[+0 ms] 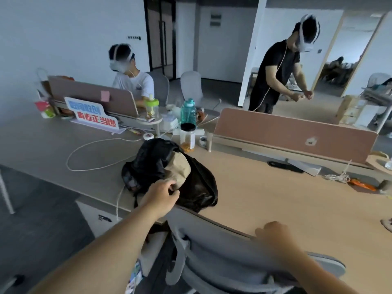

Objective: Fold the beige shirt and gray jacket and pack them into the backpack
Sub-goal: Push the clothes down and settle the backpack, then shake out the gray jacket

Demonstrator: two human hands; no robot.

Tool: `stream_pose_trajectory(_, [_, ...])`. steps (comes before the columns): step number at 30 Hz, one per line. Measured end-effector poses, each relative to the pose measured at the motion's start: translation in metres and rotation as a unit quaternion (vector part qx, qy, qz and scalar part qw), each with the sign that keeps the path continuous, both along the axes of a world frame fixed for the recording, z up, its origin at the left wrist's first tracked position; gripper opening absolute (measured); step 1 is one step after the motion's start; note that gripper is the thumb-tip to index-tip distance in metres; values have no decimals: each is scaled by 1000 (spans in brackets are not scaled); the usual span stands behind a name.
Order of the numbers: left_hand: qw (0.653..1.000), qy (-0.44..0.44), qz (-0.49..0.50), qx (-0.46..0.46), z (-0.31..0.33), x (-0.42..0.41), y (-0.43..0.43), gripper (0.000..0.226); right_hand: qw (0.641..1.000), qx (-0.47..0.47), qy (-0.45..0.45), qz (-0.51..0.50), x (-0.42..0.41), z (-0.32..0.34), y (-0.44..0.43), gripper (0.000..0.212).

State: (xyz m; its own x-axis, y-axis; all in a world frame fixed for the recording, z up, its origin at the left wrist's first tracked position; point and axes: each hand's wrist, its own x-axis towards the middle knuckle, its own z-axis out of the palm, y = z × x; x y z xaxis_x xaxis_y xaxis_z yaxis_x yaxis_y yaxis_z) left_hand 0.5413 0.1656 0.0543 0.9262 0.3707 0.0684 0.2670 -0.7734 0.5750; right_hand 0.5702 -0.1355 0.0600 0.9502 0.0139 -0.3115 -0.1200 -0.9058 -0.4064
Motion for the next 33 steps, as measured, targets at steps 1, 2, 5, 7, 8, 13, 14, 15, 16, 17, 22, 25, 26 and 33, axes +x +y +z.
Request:
stream_pose_trajectory(1, [999, -1, 41, -5, 19, -9, 23, 49, 1000, 12, 24, 13, 5, 14, 10, 29])
stream_pose_trajectory(2, [997, -9, 82, -6, 36, -18, 48, 53, 999, 6, 19, 33, 9, 31, 25, 32])
stream_pose_trajectory(5, [982, -15, 187, 34, 77, -57, 130, 60, 987, 31, -71, 144, 14, 82, 109, 30])
stream_pose_trajectory(7, [966, -8, 249, 72, 93, -95, 173, 62, 959, 65, -132, 241, 0, 110, 180, 21])
stream_pose_trajectory(8, [955, -5, 283, 82, 98, -115, 190, 60, 940, 73, -161, 293, -13, 123, 214, 14])
stream_pose_trajectory(13, [901, 17, 427, 76, 92, -229, 262, 52, 795, -37, -285, 535, -99, 161, 358, 25])
stream_pose_trajectory(14, [892, 30, 444, 76, 87, -253, 276, 54, 768, -45, -303, 563, -117, 163, 384, 27])
stream_pose_trajectory(15, [884, 49, 459, 75, 82, -277, 290, 57, 746, -47, -314, 585, -133, 163, 410, 28])
stream_pose_trajectory(16, [873, 59, 478, 74, 78, -299, 305, 59, 729, -43, -321, 603, -149, 163, 435, 29])
stream_pose_trajectory(17, [863, 66, 496, 67, 74, -321, 323, 61, 716, -34, -322, 619, -164, 164, 459, 30])
stream_pose_trajectory(22, [823, 44, 565, 35, 69, -410, 394, 58, 663, -13, -319, 677, -230, 156, 564, 35])
stream_pose_trajectory(25, [795, 34, 604, 44, 67, -456, 420, 58, 650, -15, -294, 701, -266, 143, 623, 36])
stream_pose_trajectory(26, [785, 35, 617, 40, 65, -473, 426, 60, 648, -15, -281, 708, -280, 138, 641, 36])
stream_pose_trajectory(33, [657, 29, 752, -38, 15, -604, 461, 64, 565, -9, -204, 800, -413, 93, 758, 46])
